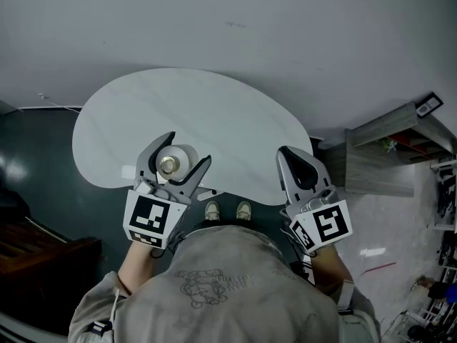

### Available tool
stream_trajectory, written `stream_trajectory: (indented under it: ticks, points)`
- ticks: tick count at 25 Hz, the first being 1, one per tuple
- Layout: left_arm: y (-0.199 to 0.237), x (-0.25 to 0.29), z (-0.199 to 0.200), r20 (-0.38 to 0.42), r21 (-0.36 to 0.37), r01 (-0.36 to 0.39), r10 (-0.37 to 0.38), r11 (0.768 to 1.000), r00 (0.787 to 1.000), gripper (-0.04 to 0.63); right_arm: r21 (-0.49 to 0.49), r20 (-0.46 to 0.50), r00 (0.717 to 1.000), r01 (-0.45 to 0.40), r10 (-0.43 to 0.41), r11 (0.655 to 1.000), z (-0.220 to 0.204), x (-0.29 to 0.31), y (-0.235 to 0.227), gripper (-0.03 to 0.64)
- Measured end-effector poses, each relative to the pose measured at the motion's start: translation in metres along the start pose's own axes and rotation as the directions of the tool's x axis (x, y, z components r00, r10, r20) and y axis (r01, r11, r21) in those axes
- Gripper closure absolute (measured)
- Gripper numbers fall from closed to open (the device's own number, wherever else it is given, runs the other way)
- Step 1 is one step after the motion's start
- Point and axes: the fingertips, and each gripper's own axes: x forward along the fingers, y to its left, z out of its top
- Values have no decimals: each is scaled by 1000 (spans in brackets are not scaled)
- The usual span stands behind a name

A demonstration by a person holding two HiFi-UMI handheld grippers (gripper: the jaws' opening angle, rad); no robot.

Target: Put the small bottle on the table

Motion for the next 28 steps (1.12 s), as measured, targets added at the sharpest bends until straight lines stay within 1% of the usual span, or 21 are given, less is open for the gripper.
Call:
stream_trajectory:
  ticks: [4, 8, 13, 19, 20, 22, 24, 26, 27, 28]
  points:
    - [-5, 22, 4, -15, 3, -3, 3, 1000, 1000, 249, -5, -13, 1000, -1, 1, 1000, -6, 3, -21, 581]
    - [-2, 46, 11, -12, 30, -3, 3, 1000, 1000, 249, -65, -25, 999, 25, -26, 998, -7, 12, -43, 581]
    - [5, 77, 16, -5, 63, 16, -16, 998, 1000, 249, -69, -4, 1000, 21, -21, 997, -4, 31, -57, 581]
    - [17, 123, 16, -1, 58, 39, -39, 998, 999, 249, -44, 31, 998, 47, -46, 998, 0, 61, -83, 581]
    - [19, 132, 16, -3, 60, 44, -44, 997, 999, 249, -57, 31, 998, 60, -58, 997, 0, 66, -89, 581]
    - [24, 150, 14, -3, 69, 47, -47, 997, 999, 249, -118, 27, 996, 93, -91, 989, -2, 77, -98, 581]
    - [30, 167, 13, 8, 99, 37, -38, 994, 999, 249, -164, 22, 993, 121, -119, 979, -7, 89, -106, 581]
    - [32, 184, 12, 20, 168, 20, -24, 986, 1000, 249, -167, 18, 991, 131, -130, 977, -13, 100, -112, 581]
    - [32, 192, 11, 22, 191, 23, -28, 981, 999, 249, -162, 17, 991, 133, -132, 978, -16, 105, -116, 581]
    - [31, 201, 8, 20, 192, 36, -40, 981, 999, 249, -158, 15, 991, 134, -133, 978, -20, 110, -119, 581]
